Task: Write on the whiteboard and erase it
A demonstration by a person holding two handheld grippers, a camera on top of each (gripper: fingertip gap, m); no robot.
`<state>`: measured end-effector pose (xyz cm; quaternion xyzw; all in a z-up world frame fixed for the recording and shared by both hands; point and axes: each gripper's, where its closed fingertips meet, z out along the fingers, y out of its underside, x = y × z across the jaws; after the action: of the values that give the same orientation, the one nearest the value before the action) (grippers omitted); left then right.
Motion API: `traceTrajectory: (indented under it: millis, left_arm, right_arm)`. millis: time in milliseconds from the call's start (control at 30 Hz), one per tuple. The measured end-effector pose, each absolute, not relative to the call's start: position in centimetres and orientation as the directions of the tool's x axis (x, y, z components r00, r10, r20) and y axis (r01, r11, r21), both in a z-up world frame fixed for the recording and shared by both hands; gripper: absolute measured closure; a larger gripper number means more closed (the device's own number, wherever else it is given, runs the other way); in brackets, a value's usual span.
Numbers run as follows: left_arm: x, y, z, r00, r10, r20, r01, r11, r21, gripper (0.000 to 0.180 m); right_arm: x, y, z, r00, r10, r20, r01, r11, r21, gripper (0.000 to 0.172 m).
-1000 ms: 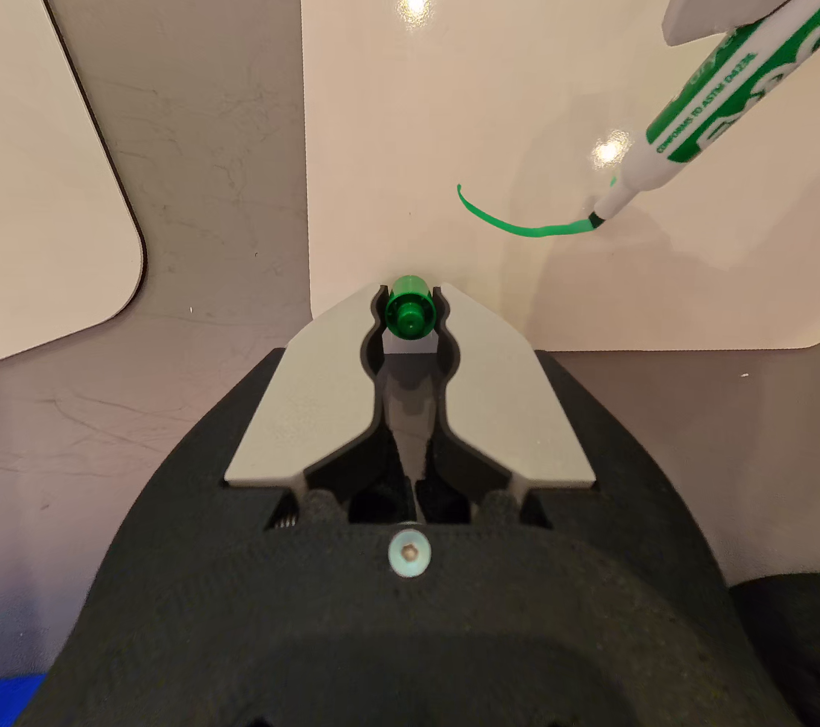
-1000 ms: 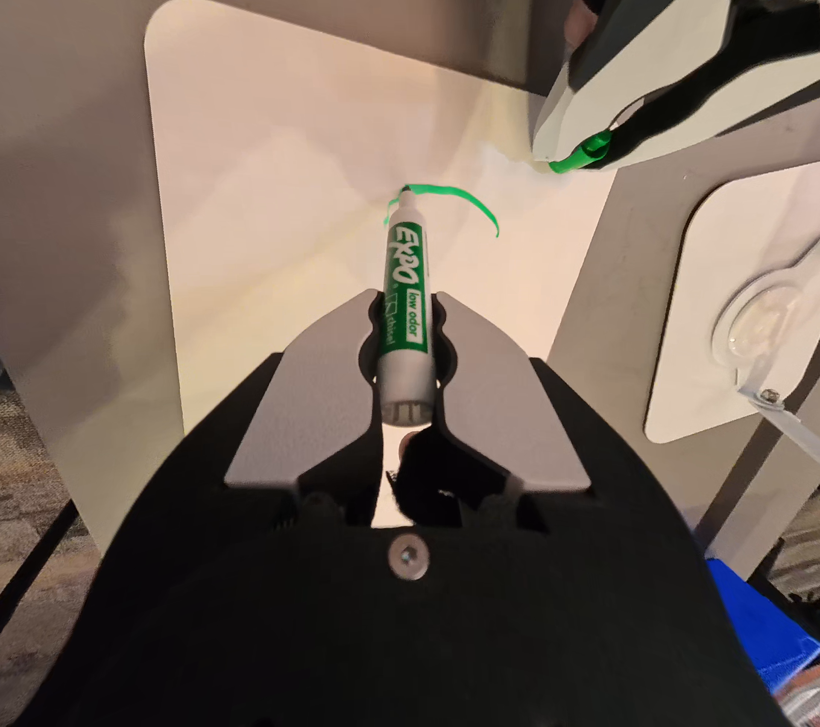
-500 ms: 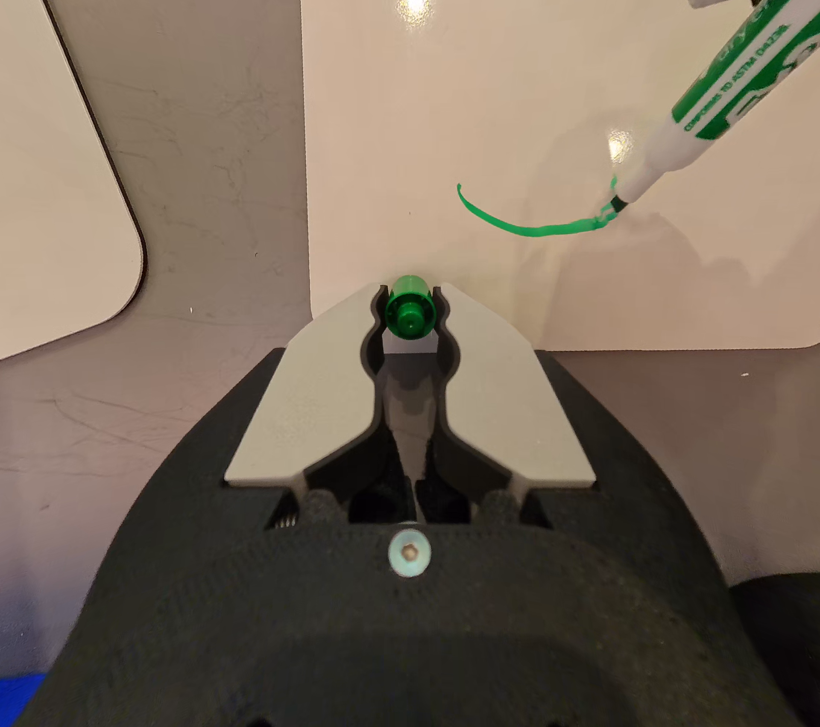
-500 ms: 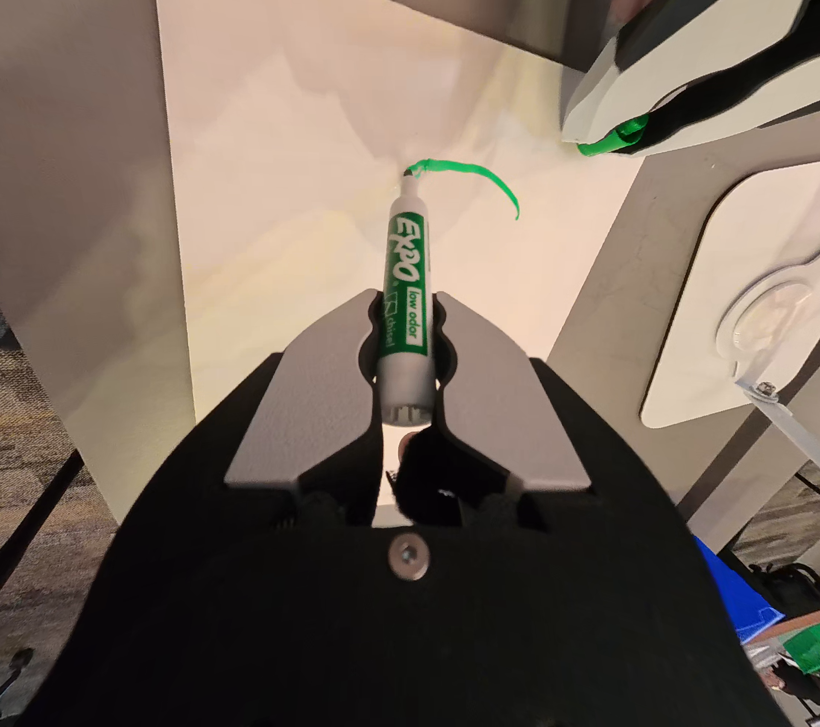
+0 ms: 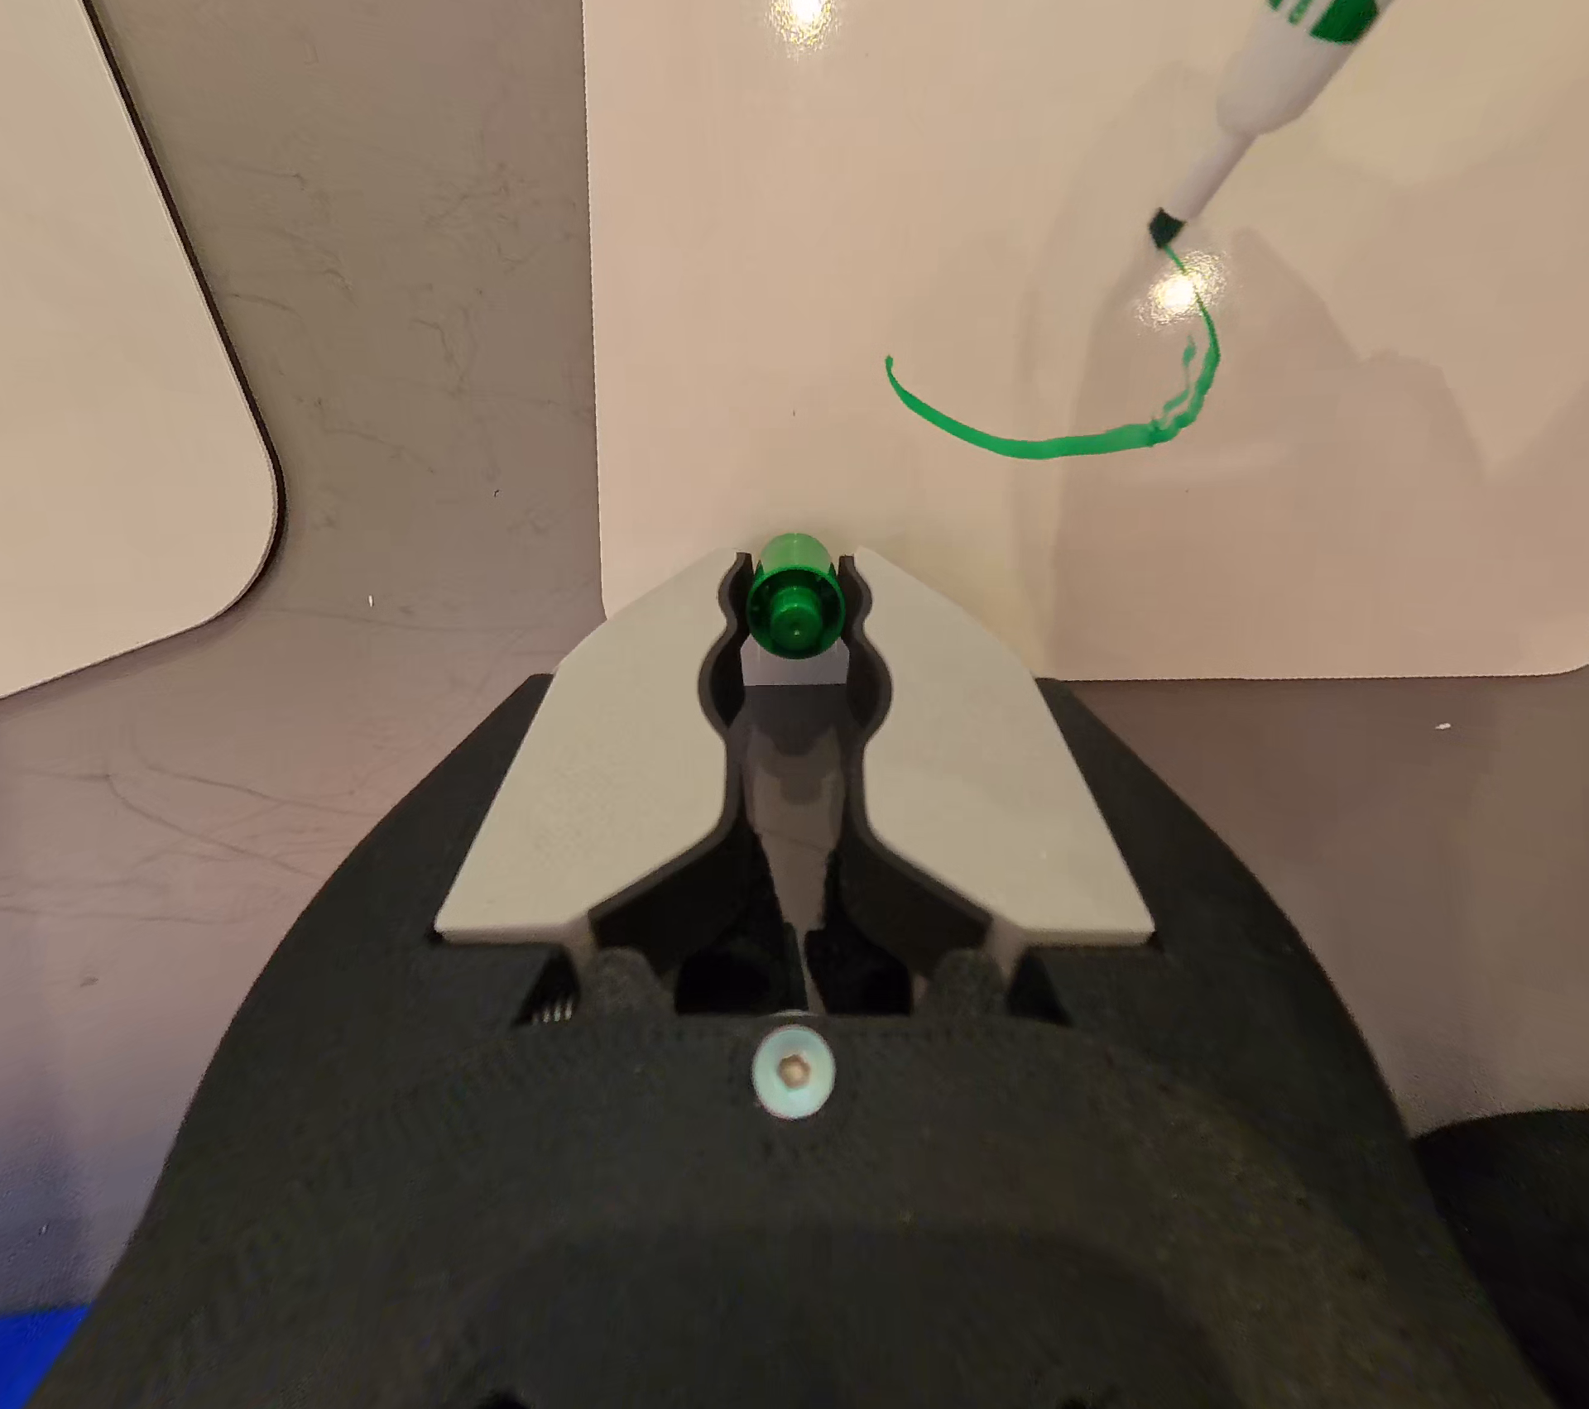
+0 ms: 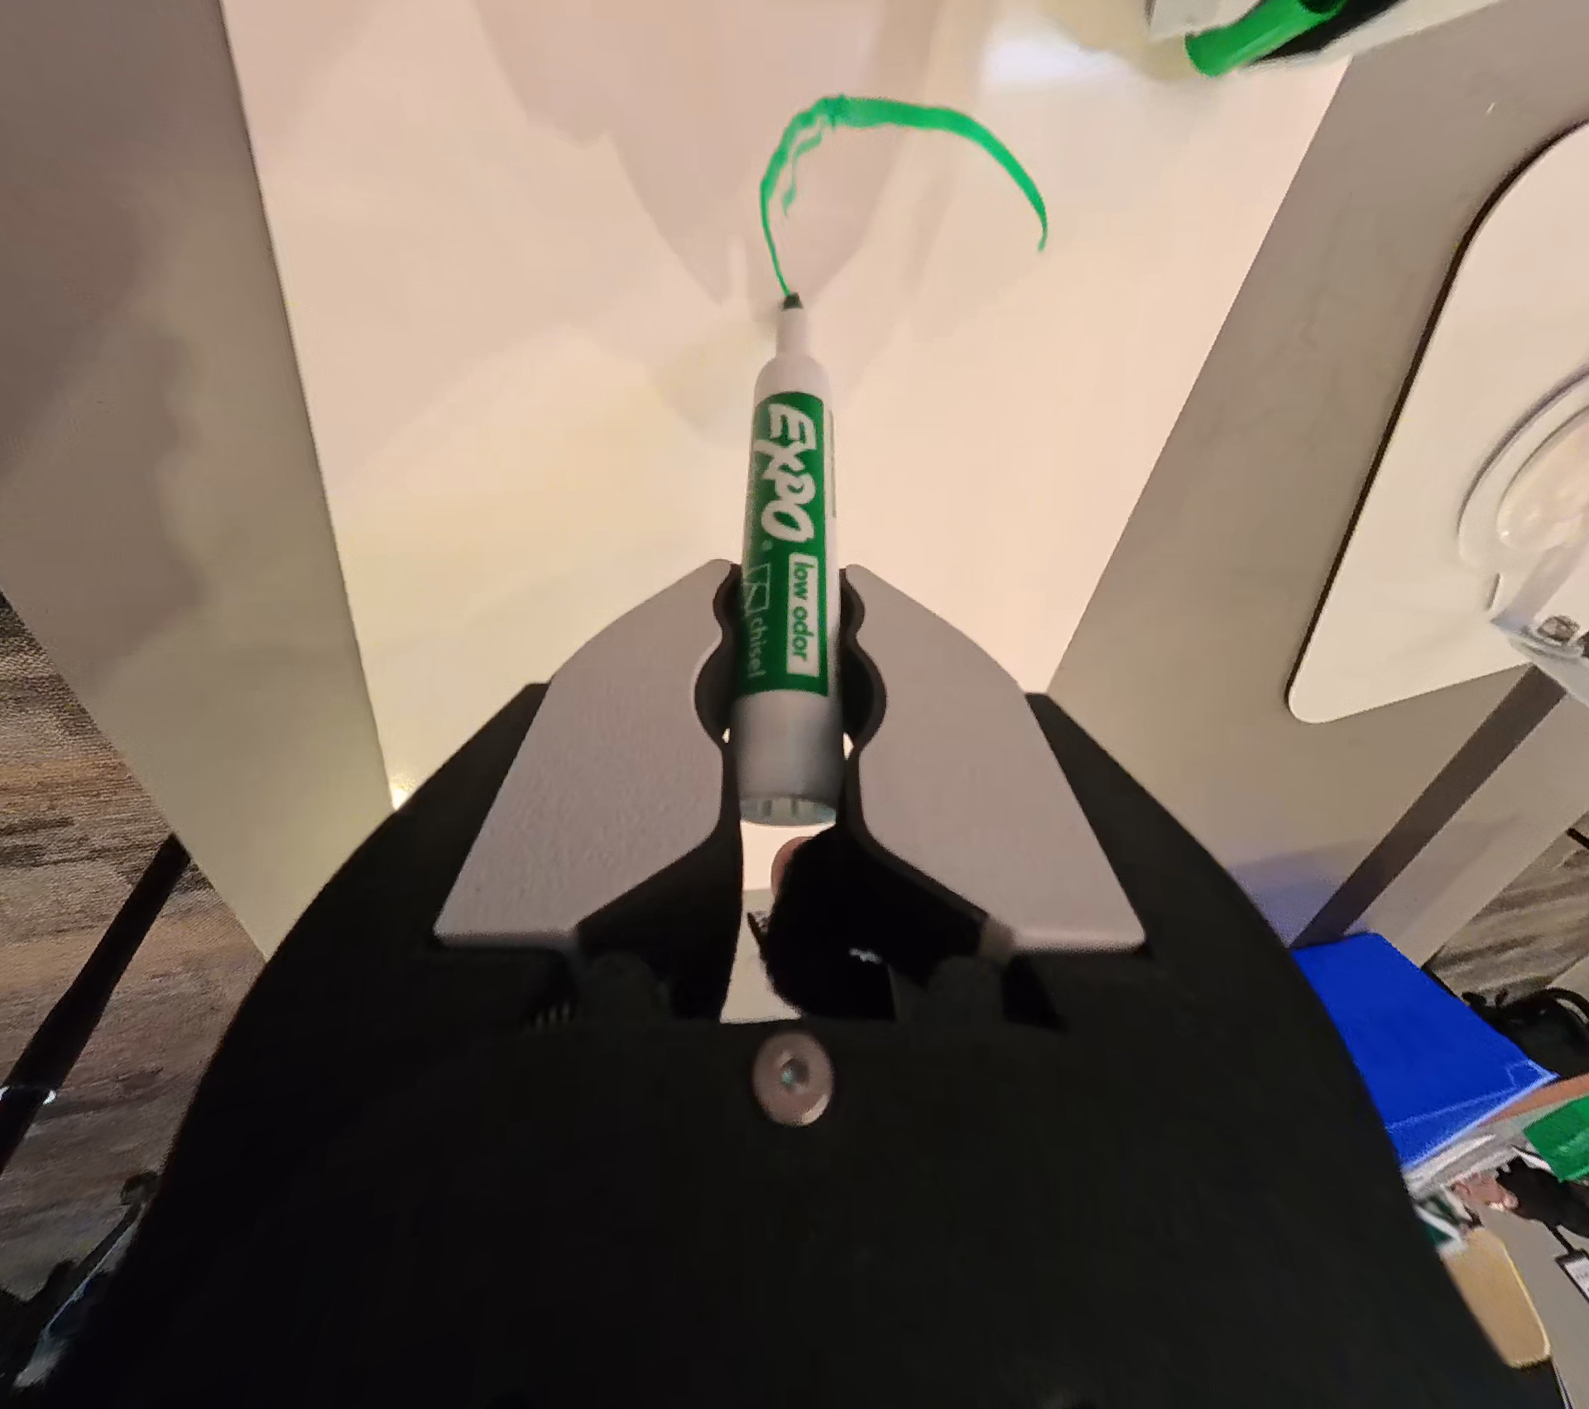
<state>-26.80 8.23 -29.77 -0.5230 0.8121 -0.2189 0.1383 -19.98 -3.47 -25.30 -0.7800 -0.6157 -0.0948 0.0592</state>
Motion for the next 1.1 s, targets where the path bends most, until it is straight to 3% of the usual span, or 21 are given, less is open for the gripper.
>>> traceTrajectory:
  millis: [567, 1100]
  left_arm:
    - [-26.8, 8.2, -29.8, -0.415, -0.910, 0.006, -0.789, 0.356, -0.501, 0.161]
    - [-26.8, 8.2, -29.8, -0.415, -0.910, 0.007, -0.788, 0.356, -0.503, 0.161]
  right_arm:
    - [-18.4, 0.8, -25.2, 0.215, 0.932, 0.292, 0.968, -0.244, 0.066, 0.151]
    - [-20.1, 2.8, -24.7, 0.198, 0.930, 0.310, 0.977, -0.213, 0.013, 0.152]
